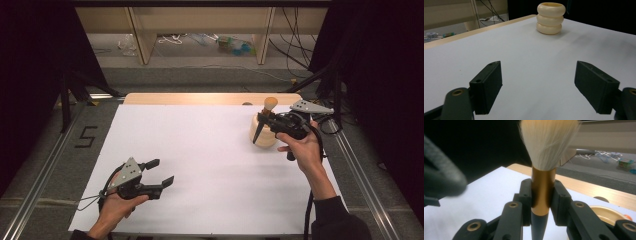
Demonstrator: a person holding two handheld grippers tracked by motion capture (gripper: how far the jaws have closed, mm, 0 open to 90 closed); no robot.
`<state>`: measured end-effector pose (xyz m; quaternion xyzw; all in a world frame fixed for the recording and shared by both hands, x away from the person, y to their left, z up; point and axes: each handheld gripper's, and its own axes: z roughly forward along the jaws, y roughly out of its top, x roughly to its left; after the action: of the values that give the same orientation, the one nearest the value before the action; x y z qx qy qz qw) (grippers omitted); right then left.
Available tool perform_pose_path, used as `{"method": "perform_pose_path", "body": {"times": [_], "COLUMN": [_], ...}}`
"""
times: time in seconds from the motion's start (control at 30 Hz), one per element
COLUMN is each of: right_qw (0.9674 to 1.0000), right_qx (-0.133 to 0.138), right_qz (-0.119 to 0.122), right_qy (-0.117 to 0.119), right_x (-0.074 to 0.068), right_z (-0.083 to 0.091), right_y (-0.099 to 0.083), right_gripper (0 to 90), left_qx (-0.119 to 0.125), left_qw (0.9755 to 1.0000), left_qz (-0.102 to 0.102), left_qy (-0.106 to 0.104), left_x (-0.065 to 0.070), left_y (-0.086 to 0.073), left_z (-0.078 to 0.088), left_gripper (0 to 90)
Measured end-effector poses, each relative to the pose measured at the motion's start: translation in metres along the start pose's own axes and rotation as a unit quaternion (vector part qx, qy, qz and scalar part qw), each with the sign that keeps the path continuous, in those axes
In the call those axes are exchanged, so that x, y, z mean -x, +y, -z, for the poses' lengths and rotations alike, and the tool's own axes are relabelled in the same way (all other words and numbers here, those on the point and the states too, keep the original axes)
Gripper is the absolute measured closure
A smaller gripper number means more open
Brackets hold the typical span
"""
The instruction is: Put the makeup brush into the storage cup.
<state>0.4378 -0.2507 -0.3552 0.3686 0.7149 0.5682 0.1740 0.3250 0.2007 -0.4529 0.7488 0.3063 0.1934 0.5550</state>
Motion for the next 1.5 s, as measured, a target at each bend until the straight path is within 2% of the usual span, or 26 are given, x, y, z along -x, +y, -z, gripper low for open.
{"method": "perform_pose_path", "body": {"times": [0.03, 0.07, 0.1, 0.17, 0.23, 0.27, 0.37, 0.5, 0.6, 0.63, 0.7, 0.8, 0.83, 0.97, 1.03, 1.1, 1.17, 1.23, 1.27, 1.4, 1.43, 1.5], "right_qw": [1.0000, 1.0000, 1.0000, 0.9999, 0.9998, 0.9998, 0.9997, 0.9994, 0.9993, 0.9991, 0.9990, 0.9988, 0.9987, 0.9983, 0.9979, 0.9976, 0.9976, 0.9972, 0.9972, 0.9964, 0.9961, 0.9961], "right_qx": [0.010, 0.006, 0.002, 0.012, 0.000, 0.005, 0.008, 0.019, 0.016, 0.024, 0.014, 0.015, 0.023, 0.022, 0.032, 0.037, 0.029, 0.037, 0.032, 0.035, 0.042, 0.037], "right_qz": [0.000, -0.005, 0.001, -0.004, -0.005, -0.002, -0.008, -0.002, -0.007, -0.006, -0.010, -0.013, -0.011, -0.011, -0.013, -0.011, -0.011, -0.013, -0.017, -0.012, -0.015, -0.013], "right_qy": [-0.001, -0.002, -0.009, -0.009, -0.017, -0.018, -0.021, -0.029, -0.034, -0.035, -0.041, -0.045, -0.045, -0.053, -0.054, -0.058, -0.061, -0.063, -0.065, -0.076, -0.076, -0.080], "right_x": [0.002, 0.003, 0.005, 0.007, 0.009, 0.011, 0.013, 0.016, 0.018, 0.020, 0.021, 0.024, 0.025, 0.028, 0.030, 0.032, 0.034, 0.037, 0.037, 0.042, 0.043, 0.045], "right_z": [-0.001, 0.001, 0.002, 0.001, 0.002, 0.001, 0.002, 0.004, 0.005, 0.003, 0.004, 0.003, 0.003, 0.005, 0.004, 0.003, 0.005, 0.005, 0.005, 0.004, 0.003, 0.003], "right_y": [0.001, 0.003, 0.004, 0.005, 0.007, 0.007, 0.009, 0.014, 0.017, 0.016, 0.017, 0.018, 0.019, 0.023, 0.024, 0.025, 0.026, 0.028, 0.028, 0.029, 0.028, 0.029], "right_gripper": [73.8, 73.8, 73.9, 73.8, 73.9, 73.8, 73.8, 73.8, 73.8, 73.8, 73.9, 73.9, 73.8, 73.9, 73.8, 73.9, 73.8, 73.9, 73.9, 73.9, 73.9, 73.9], "left_qx": [0.001, 0.002, 0.000, -0.003, -0.004, -0.004, -0.004, -0.003, -0.004, -0.004, -0.004, -0.002, -0.002, -0.002, -0.002, -0.002, -0.003, -0.003, -0.002, -0.002, -0.002, -0.002], "left_qw": [1.0000, 1.0000, 1.0000, 1.0000, 1.0000, 1.0000, 1.0000, 1.0000, 1.0000, 1.0000, 1.0000, 1.0000, 1.0000, 0.9999, 0.9999, 0.9999, 1.0000, 1.0000, 1.0000, 1.0000, 1.0000, 1.0000], "left_qz": [0.002, 0.004, 0.003, 0.001, 0.008, 0.002, 0.002, 0.001, 0.003, 0.004, 0.004, 0.006, 0.005, 0.010, 0.011, 0.010, 0.004, 0.005, 0.005, 0.004, 0.004, 0.004], "left_qy": [-0.001, -0.001, -0.001, 0.002, 0.003, 0.002, 0.002, 0.001, 0.003, 0.003, 0.003, 0.002, 0.002, 0.001, 0.000, 0.000, -0.001, -0.001, -0.001, 0.000, 0.000, 0.000], "left_x": [0.000, 0.000, 0.000, -0.001, 0.000, -0.001, 0.000, 0.000, -0.001, -0.001, 0.000, 0.000, 0.000, 0.001, 0.001, 0.001, 0.000, 0.001, 0.001, 0.001, 0.001, 0.001], "left_y": [0.000, 0.000, 0.000, 0.000, 0.000, 0.000, 0.000, 0.001, 0.001, 0.001, 0.001, 0.001, 0.001, 0.001, 0.001, 0.001, 0.001, 0.001, 0.001, 0.001, 0.001, 0.001], "left_z": [0.000, -0.001, -0.001, 0.000, 0.000, 0.000, -0.001, -0.001, -0.001, -0.001, -0.001, -0.002, -0.002, -0.002, -0.002, -0.002, -0.002, -0.002, -0.002, -0.002, -0.002, -0.002], "left_gripper": [22.2, 22.1, 22.1, 22.1, 22.0, 22.0, 21.9, 21.4, 20.6, 20.2, 19.8, 19.5, 19.6, 19.6, 19.6, 19.6, 19.6, 19.6, 19.6, 19.6, 19.6, 19.6]}}
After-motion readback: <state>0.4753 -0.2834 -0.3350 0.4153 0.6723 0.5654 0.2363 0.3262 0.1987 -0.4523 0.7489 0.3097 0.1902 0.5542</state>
